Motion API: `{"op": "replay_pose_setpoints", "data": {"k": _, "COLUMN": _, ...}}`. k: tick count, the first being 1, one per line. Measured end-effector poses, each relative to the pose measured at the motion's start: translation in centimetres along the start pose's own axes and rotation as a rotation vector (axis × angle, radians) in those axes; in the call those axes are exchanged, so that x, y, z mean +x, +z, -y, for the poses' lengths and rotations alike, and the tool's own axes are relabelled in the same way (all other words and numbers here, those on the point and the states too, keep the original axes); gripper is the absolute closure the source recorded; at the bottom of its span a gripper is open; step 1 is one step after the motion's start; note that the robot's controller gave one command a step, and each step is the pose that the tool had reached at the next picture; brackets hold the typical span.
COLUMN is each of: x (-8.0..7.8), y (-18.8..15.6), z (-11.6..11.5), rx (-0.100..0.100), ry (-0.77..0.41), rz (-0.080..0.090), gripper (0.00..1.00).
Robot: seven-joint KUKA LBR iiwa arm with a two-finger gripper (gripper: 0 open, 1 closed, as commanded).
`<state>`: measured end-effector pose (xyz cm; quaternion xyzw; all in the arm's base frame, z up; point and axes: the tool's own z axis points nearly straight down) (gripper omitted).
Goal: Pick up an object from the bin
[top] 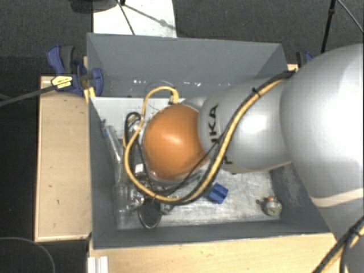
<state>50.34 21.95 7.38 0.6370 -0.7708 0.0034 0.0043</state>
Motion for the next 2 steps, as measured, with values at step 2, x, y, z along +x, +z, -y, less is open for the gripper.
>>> {"op": "replay_pose_setpoints", "data": {"k": 2, "x": -0.1, "y": -5.1, "z": 0.1, "rx": 0.003, "ry": 0.027, "rz": 0.015, "gripper": 1.00}}
